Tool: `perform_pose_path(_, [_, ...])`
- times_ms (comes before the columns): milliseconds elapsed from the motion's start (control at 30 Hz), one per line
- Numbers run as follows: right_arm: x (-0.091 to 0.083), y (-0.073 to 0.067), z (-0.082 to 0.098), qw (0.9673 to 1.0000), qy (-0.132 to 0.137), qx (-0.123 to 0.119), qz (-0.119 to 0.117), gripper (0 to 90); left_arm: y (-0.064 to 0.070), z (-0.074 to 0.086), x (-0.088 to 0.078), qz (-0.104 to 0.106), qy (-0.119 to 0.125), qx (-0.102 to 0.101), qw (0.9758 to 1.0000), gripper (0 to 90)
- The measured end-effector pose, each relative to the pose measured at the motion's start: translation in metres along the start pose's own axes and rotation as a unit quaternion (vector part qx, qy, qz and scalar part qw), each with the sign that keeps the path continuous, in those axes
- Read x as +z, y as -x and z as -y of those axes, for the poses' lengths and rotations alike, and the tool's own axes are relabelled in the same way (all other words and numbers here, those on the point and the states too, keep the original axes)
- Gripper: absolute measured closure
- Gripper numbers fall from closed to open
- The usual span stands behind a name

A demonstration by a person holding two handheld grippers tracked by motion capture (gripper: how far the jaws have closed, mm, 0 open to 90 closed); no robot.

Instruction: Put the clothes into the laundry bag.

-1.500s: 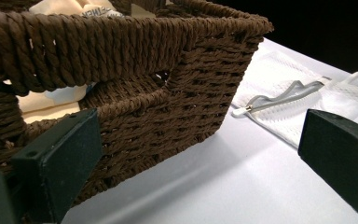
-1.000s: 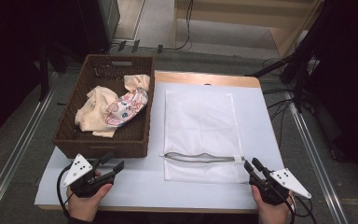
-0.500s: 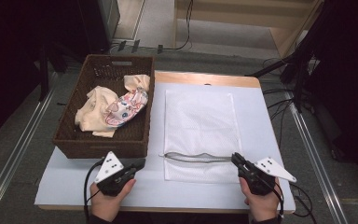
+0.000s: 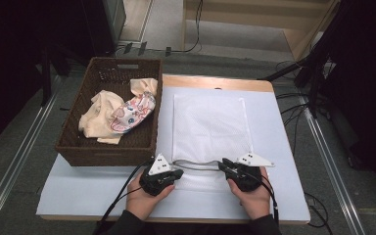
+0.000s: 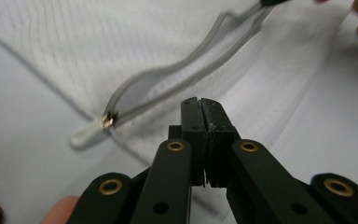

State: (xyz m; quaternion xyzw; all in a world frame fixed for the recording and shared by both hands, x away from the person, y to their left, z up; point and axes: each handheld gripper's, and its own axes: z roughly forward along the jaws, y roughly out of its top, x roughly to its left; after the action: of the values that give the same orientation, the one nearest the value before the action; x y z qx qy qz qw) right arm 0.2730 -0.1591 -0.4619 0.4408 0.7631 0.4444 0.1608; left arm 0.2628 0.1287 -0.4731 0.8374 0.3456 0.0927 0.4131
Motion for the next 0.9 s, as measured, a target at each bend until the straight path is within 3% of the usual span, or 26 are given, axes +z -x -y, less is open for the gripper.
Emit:
perform_pose_path(133, [0.014, -0.001, 0.0, 0.999, -0.031, -0.007, 0.032, 54.1, 0.0, 0.0, 0.004, -0.007, -0.021, -0.009, 0.9997, 89.2])
perform_pose_path(200, [0.017, 0.001, 0.002, 0.998, -0.042, -0.001, 0.047, 53.8, -0.001, 0.0, 0.005, -0.007, -0.021, -0.009, 0.9997, 90.0])
perform_pose_path(300, [0.022, 0.003, 0.003, 0.9968, -0.07, -0.005, 0.038, 53.4, -0.002, 0.0, 0.004, -0.003, -0.022, -0.014, 0.9996, 90.0])
perform_pose_path(367, [0.024, 0.003, 0.004, 0.9962, -0.074, -0.015, 0.044, 54.1, -0.001, 0.0, 0.005, -0.006, -0.019, -0.01, 0.9997, 90.0])
perform_pose_path(433, [0.027, 0.002, 0.001, 0.995, -0.079, -0.019, 0.057, 58.6, 0.001, 0.0, 0.005, -0.011, -0.021, -0.007, 0.9997, 90.0])
perform_pose_path(500, [0.03, 0.001, -0.003, 0.9935, -0.088, -0.027, 0.067, 69.6, 0.001, 0.0, 0.005, -0.012, -0.02, -0.005, 0.9997, 90.0])
perform_pose_path(600, [0.034, 0.003, -0.01, 0.9931, -0.1, -0.027, 0.055, 83.7, 0.0, 0.0, 0.005, -0.01, -0.021, -0.007, 0.9997, 90.0])
perform_pose_path(633, [0.033, 0.005, -0.013, 0.994, -0.092, -0.024, 0.054, 86.5, 0.0, 0.0, 0.005, -0.01, -0.022, -0.007, 0.9997, 90.0])
perform_pose_path(700, [0.022, 0.009, -0.019, 0.9984, -0.03, 0.008, 0.048, 88.6, 0.0, 0.0, 0.005, -0.009, -0.022, -0.008, 0.9997, 90.0])
perform_pose_path(767, [0.006, 0.012, -0.027, 0.9983, 0.037, 0.044, 0.009, 87.0, 0.0, 0.0, 0.005, -0.009, -0.02, -0.009, 0.9997, 90.0])
perform_pose_path(833, [-0.002, 0.009, -0.033, 0.9985, 0.043, 0.029, 0.015, 85.5, 0.0, 0.0, 0.005, -0.01, -0.02, -0.008, 0.9997, 90.0])
perform_pose_path(900, [0.0, 0.009, -0.033, 0.9994, 0.023, 0.021, 0.017, 82.9, 0.0, 0.0, 0.005, -0.009, -0.021, -0.008, 0.9997, 90.0])
